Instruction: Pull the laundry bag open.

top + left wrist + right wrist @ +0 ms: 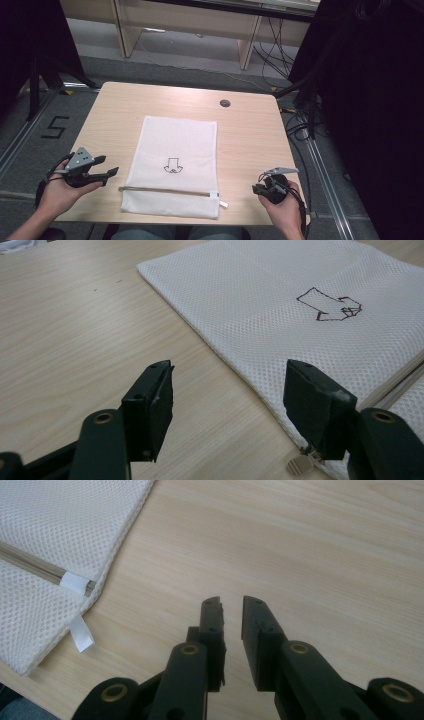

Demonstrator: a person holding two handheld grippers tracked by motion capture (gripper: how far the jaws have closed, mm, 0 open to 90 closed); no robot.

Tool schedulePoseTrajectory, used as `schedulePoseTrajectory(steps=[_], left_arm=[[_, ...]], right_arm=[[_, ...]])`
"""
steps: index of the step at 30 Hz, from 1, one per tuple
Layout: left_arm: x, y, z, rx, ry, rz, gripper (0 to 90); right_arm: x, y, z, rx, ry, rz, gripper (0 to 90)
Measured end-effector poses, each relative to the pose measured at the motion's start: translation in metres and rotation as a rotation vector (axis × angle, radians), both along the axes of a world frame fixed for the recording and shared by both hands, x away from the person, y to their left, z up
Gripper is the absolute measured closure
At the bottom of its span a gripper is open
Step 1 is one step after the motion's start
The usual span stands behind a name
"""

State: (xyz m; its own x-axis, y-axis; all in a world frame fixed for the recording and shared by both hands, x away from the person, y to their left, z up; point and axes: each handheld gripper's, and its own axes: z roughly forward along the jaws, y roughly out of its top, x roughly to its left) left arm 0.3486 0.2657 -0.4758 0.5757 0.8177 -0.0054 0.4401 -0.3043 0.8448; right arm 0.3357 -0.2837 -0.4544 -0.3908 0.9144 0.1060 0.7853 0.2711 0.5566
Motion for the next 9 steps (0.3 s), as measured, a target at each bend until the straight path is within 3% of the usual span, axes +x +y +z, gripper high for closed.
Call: schedulePoseTrajectory(steps=[1, 2, 3, 4, 5, 6, 7, 9], left_arm=[[0.0, 0.0008, -0.0001, 0.005, 0.0, -0.001, 36.3], [-0.0002, 0.0016, 0.0001, 0.012, -0.001, 0.002, 36.3], [-0.0002, 0.0017, 0.0, 0.01, -0.002, 0.007, 36.3], [-0.0003, 0.0014, -0.0006, 0.006, 0.006, 0.012, 36.2], [0.0003, 0.0018, -0.0009, 0.014, 0.007, 0.012, 36.1], [0.0004, 0.0016, -0.001, 0.013, 0.008, 0.018, 36.1], [0.0004, 0.0019, -0.0006, 0.017, 0.009, 0.021, 35.9], [0.0012, 0.0027, -0.0003, 0.013, 0.005, 0.03, 35.7]], right_arm=[[0.0004, 0.0022, -0.0013, 0.014, -0.012, -0.007, 79.3], [0.0019, 0.0006, 0.0012, 0.006, 0.025, 0.04, 78.8], [0.0026, 0.0019, -0.0004, -0.03, -0.014, 0.02, 78.4], [0.0016, 0.0038, -0.0007, -0.007, -0.024, 0.017, 78.0], [0.0012, 0.0042, 0.0007, -0.023, -0.012, 0.022, 77.6], [0.0015, 0.0048, 0.001, 0.004, 0.002, 0.036, 76.7], [0.0019, 0.0041, 0.0006, -0.002, -0.008, 0.05, 75.4], [0.0015, 0.0059, 0.0004, -0.016, -0.03, 0.027, 73.6]])
